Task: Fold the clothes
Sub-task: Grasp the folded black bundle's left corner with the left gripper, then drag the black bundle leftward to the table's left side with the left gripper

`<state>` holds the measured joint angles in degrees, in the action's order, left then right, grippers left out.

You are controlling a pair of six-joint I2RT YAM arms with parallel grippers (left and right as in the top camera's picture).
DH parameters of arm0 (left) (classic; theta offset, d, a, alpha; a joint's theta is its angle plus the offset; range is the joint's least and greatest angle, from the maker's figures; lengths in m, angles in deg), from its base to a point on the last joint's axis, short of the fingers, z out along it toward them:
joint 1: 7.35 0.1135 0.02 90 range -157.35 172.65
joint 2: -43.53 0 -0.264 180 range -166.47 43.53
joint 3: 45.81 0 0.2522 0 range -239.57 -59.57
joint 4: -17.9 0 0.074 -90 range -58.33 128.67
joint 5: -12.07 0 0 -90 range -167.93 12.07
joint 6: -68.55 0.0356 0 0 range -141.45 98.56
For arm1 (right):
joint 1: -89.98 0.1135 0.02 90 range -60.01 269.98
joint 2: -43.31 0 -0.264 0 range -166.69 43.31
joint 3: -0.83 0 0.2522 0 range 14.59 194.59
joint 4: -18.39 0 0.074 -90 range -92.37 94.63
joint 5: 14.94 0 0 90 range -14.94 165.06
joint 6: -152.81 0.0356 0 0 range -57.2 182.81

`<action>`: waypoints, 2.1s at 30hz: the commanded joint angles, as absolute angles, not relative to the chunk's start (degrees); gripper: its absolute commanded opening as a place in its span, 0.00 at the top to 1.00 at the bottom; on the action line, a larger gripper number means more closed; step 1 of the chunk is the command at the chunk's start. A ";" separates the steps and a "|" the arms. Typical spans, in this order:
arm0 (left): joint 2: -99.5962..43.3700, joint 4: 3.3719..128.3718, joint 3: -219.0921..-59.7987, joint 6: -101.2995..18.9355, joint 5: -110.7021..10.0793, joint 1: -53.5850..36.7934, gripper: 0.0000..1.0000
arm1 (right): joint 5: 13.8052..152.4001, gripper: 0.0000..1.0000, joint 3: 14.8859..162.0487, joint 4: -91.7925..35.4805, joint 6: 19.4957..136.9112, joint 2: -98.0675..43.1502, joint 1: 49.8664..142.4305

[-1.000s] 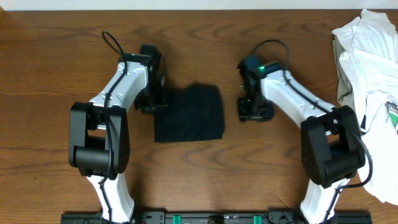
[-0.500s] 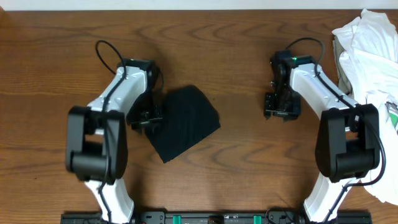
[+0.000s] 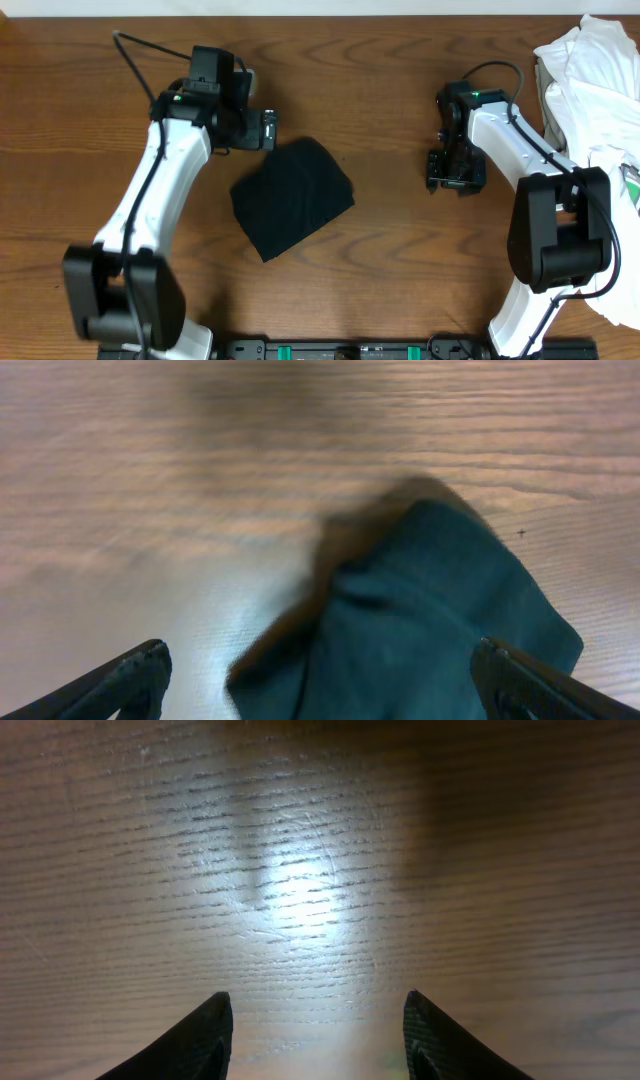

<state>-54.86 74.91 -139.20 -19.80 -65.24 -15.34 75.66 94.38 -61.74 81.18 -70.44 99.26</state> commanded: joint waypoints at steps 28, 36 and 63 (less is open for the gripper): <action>-79.97 83.04 -139.23 -7.69 -45.37 -13.26 0.94 | 75.29 0.47 94.40 -62.00 80.35 -69.96 99.04; -77.67 80.85 -141.94 -16.45 -50.99 -3.25 0.94 | 75.27 0.47 94.40 -62.20 80.35 -69.96 99.04; -76.06 62.80 -142.88 -30.37 -51.60 34.48 0.02 | 75.29 0.47 94.40 -62.24 80.35 -69.96 99.04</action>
<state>-77.52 62.60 -142.61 -30.46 -49.39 33.27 75.64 94.38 -62.20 81.02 -70.44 99.26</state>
